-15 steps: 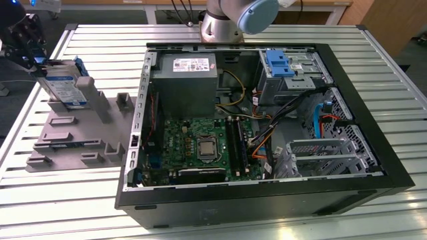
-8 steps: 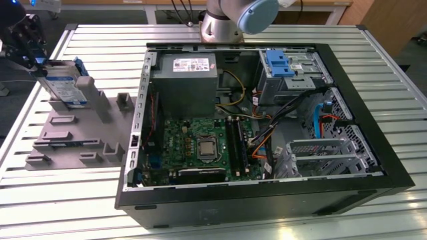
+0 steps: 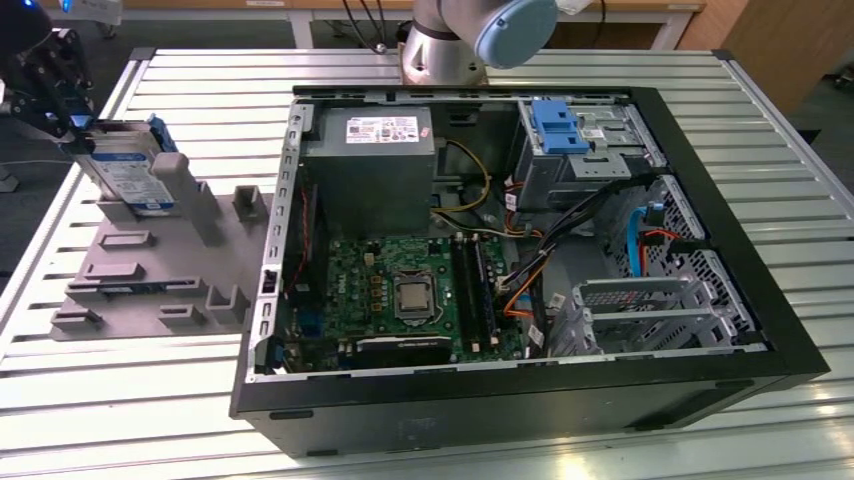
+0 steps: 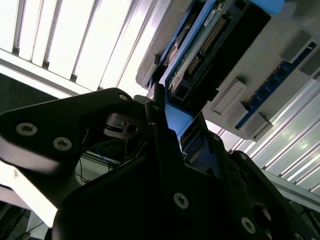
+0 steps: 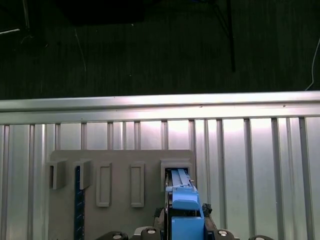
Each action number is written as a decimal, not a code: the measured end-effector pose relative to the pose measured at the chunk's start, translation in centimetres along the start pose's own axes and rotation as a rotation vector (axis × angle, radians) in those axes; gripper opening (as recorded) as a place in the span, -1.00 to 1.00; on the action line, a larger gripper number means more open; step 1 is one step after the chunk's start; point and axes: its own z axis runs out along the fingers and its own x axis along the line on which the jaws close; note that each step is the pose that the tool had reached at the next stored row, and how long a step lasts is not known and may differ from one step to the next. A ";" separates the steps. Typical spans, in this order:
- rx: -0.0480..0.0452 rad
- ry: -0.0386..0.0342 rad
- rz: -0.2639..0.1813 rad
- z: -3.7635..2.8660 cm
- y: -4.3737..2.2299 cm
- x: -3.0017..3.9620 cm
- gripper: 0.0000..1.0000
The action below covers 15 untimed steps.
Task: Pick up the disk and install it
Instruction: 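Pick up the disk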
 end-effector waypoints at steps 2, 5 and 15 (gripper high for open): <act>-0.0004 0.0003 -0.019 0.01 0.00 0.01 -0.27; -0.0008 0.0006 -0.041 0.01 0.00 0.02 -0.27; 0.0001 0.0032 -0.006 0.05 0.00 0.03 -0.27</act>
